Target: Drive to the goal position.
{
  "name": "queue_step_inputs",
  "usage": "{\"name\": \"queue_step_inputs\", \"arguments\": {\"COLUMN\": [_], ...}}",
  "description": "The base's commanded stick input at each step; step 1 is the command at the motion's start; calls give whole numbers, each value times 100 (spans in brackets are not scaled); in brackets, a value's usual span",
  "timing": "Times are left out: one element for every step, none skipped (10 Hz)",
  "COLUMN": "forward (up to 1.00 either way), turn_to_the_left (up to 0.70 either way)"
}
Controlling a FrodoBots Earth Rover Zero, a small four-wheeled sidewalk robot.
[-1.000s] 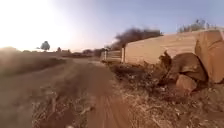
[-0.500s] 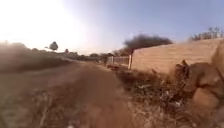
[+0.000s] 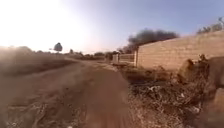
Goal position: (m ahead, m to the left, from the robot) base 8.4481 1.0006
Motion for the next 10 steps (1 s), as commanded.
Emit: {"name": "queue_step_inputs", "arguments": {"forward": [70, 70, 70, 70, 70, 70, 70, 70, 70, 70], "turn_to_the_left": [0, 0, 0, 0, 0, 0, 0, 0, 0, 0]}}
